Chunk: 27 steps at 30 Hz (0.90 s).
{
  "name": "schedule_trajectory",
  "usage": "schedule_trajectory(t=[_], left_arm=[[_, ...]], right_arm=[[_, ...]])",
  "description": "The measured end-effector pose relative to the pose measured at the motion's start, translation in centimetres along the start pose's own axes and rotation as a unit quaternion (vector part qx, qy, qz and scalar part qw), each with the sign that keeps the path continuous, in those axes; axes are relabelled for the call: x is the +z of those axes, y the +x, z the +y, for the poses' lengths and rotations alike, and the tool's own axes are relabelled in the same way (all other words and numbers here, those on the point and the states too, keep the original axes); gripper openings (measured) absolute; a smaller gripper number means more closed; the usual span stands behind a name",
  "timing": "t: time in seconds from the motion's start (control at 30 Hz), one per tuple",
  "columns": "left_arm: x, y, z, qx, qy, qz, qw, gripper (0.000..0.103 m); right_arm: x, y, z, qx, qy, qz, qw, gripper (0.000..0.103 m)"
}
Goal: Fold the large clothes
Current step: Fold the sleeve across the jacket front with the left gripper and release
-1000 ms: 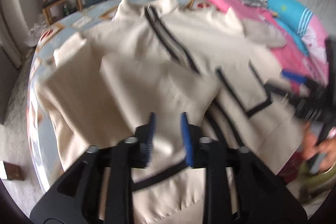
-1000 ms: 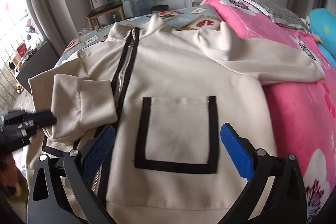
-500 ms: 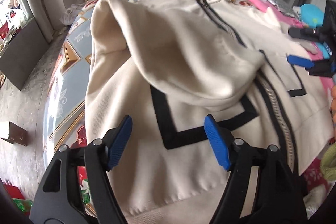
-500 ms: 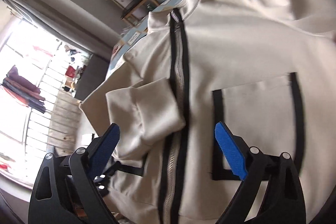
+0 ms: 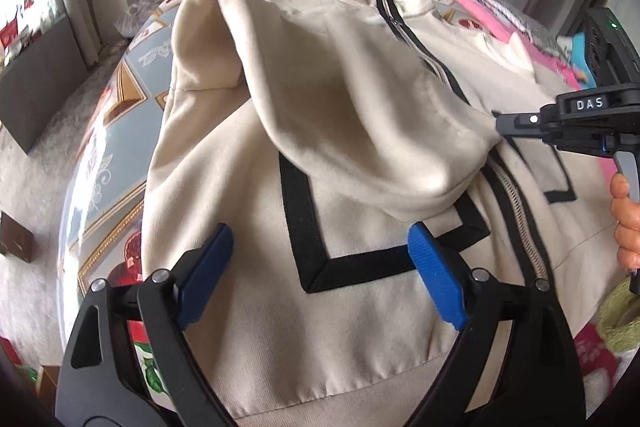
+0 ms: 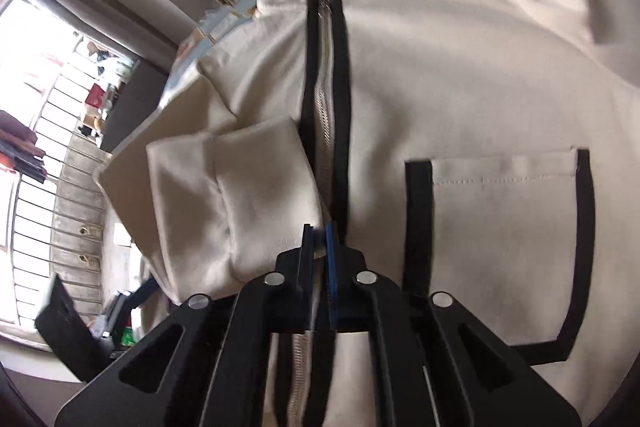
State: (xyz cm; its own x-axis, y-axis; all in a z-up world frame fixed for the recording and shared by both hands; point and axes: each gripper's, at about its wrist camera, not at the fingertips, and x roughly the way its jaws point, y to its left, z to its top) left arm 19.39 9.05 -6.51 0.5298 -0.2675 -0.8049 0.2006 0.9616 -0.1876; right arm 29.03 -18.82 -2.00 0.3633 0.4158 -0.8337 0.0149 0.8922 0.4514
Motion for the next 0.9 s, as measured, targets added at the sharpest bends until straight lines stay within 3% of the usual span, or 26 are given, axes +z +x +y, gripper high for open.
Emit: schedule_trajectory(t=[0.1, 0.2, 0.3, 0.37, 0.4, 0.43, 0.6, 0.7, 0.77, 0.9], left_arm=[[0.3, -0.5, 0.7, -0.019, -0.026, -0.004, 0.9995, 0.086], [0.7, -0.9, 0.8, -0.01, -0.027, -0.009, 0.9995, 0.086], [1.0, -1.2, 0.6, 0.0, -0.026, -0.013, 0.9996, 0.086], [1.3, -1.3, 0.7, 0.008, -0.027, -0.013, 0.9995, 0.086], [1.3, -1.4, 0.6, 0.01, -0.027, -0.015, 0.9995, 0.086], [1.4, -1.5, 0.6, 0.013, -0.026, -0.017, 0.9994, 0.086], [1.2, -0.6, 0.5, 0.031, -0.019, -0.006, 0.9993, 0.086], [1.0, 0.3, 0.8, 0.029, -0.033, 0.006, 0.999, 0.086], [0.8, 0.4, 0.8, 0.027, -0.031, -0.001, 0.9991, 0.09], [0.5, 0.6, 0.6, 0.021, -0.026, -0.014, 0.9994, 0.096]], right_arm=[[2.9, -3.6, 1.9, 0.02, -0.021, -0.061, 0.998, 0.005], [5.4, -8.1, 4.2, 0.019, -0.053, -0.129, 0.99, 0.004], [6.5, -11.2, 4.5, 0.033, -0.071, -0.145, 0.986, 0.006], [6.0, -11.2, 3.7, 0.057, -0.063, -0.116, 0.99, 0.021], [5.5, -10.6, 3.0, 0.059, -0.054, -0.097, 0.992, 0.05], [4.6, -9.2, 2.0, 0.061, -0.038, -0.066, 0.995, 0.067], [0.3, -1.8, -1.8, 0.074, 0.037, 0.041, 0.996, 0.068], [-1.0, 1.6, -3.0, 0.077, 0.073, 0.075, 0.992, 0.058], [-1.0, 1.8, -2.8, 0.07, 0.065, 0.062, 0.994, 0.05], [0.0, 1.8, -1.9, 0.049, 0.038, 0.054, 0.997, 0.019]])
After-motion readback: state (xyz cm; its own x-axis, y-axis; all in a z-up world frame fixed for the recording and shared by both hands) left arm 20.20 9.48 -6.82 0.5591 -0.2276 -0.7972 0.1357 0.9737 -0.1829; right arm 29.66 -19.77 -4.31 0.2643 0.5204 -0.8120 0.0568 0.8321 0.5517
